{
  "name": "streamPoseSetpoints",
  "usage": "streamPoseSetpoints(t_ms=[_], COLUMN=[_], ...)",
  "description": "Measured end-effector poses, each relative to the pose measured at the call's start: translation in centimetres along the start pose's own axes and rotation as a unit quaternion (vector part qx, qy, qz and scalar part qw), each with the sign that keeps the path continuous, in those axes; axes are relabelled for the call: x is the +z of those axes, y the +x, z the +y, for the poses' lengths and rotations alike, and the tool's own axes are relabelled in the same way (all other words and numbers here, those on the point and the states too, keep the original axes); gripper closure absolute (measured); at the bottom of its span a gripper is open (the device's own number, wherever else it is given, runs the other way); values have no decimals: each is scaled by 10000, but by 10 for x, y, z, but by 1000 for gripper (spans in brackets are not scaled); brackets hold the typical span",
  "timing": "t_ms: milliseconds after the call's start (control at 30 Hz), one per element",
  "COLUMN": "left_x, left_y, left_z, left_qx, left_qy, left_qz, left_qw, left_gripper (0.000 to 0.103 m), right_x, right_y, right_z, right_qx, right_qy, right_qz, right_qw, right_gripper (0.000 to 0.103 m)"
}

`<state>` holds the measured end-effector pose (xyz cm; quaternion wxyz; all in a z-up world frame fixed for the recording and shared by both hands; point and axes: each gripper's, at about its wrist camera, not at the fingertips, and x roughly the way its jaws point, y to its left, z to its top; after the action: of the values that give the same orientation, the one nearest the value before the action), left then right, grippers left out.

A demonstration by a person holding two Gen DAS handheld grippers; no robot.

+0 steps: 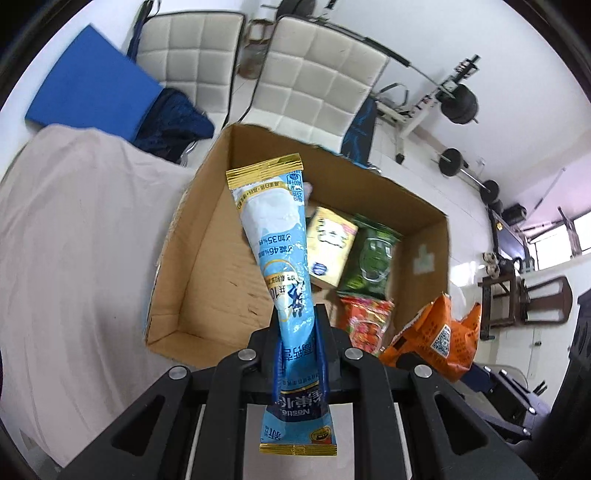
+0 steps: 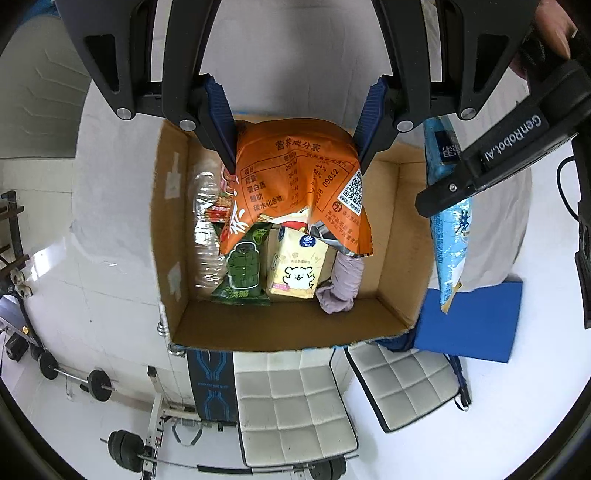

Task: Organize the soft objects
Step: 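Lower the blue stick and orange bag into the box and open both tools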

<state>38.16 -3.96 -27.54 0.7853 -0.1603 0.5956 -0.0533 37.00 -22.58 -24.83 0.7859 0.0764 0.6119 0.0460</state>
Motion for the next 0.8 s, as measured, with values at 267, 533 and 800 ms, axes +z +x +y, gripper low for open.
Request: streamPoseSetpoints(t_ms=[267,533,800], left_x=[13,20,25], left_y=[48,87,103], left_z=[27,37,40], left_qx=[-80,-128,-73], left_qy=[-532,-751,-677], left_qz=[435,858,1059], left_qw=[9976,9934,9920], left_gripper=[91,91,89], right_x=[14,17,13], right_y=[56,111,143], right_z=[1,0,1], right_qx=[-83,-119,12], right_qy=[38,50,17], right_qz=[396,856,1175], right_qw=[9992,9962,9931], right_gripper=[41,41,40])
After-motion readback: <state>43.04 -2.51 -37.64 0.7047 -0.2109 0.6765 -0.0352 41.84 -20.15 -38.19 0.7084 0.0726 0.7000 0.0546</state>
